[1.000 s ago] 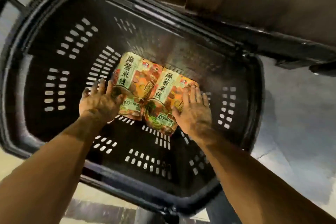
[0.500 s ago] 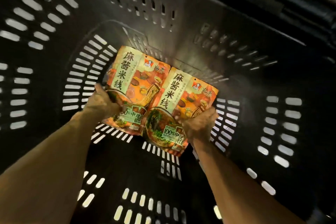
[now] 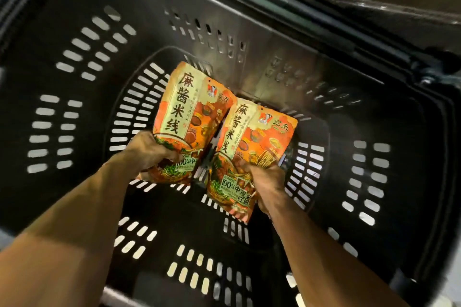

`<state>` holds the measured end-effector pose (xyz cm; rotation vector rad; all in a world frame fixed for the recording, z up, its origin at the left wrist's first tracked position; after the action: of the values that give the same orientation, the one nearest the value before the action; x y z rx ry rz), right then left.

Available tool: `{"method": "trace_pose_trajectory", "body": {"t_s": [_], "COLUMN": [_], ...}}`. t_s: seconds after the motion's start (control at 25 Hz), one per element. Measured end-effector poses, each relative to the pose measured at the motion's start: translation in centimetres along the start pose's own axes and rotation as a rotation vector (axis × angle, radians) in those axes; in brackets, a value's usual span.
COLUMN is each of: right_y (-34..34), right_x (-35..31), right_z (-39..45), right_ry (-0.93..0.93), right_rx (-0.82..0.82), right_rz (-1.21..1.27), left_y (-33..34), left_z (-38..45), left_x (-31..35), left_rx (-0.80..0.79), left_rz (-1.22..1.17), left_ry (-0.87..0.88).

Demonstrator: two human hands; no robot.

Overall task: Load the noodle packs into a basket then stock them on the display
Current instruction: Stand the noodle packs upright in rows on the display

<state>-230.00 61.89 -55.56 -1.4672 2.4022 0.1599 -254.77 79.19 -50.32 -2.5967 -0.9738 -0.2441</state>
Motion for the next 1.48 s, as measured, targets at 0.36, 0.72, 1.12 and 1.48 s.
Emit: {"method": "trace_pose_trajectory", "body": {"t_s": [0.36,0.72,1.12,1.48], "right_y": [-1.2,-1.5,-6.6,-18.2], "right_x": [-8.2,-25.8,-46.5,-54.6], "right_z": [-13.0,-37.8,-69.8,-92.5], "right_ry": [-0.207,-0.526,-0.851,-1.151], "right_rx": [-0.101,-0.269,-0.346,-0.264], "right_rz": [-0.066,-0.160,-0.137,0.028], "left_y": [-2.7,-12.3,-20.8,-22.1], "left_z": [-13.2,-38.4,-69.7,-91.7], "left_x": [2.4,11.3,27.5,40.4], "left_rx": [0.010,0.180,0.351,0.425], "left_rz": [-0.168,-0.415,-0.562,-0.496], "left_ry": [0.048,0.311,0.689,1.099]}}
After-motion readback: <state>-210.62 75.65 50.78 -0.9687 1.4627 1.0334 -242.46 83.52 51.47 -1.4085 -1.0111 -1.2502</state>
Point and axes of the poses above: each hand's wrist, its own z-axis towards the middle knuckle, its own y-axis out of the palm, x = y × z, the point moved 10 cm from there along z, towards the middle knuckle, and after that the axes turned 7 degrees about -x, right-handed, at the moved point
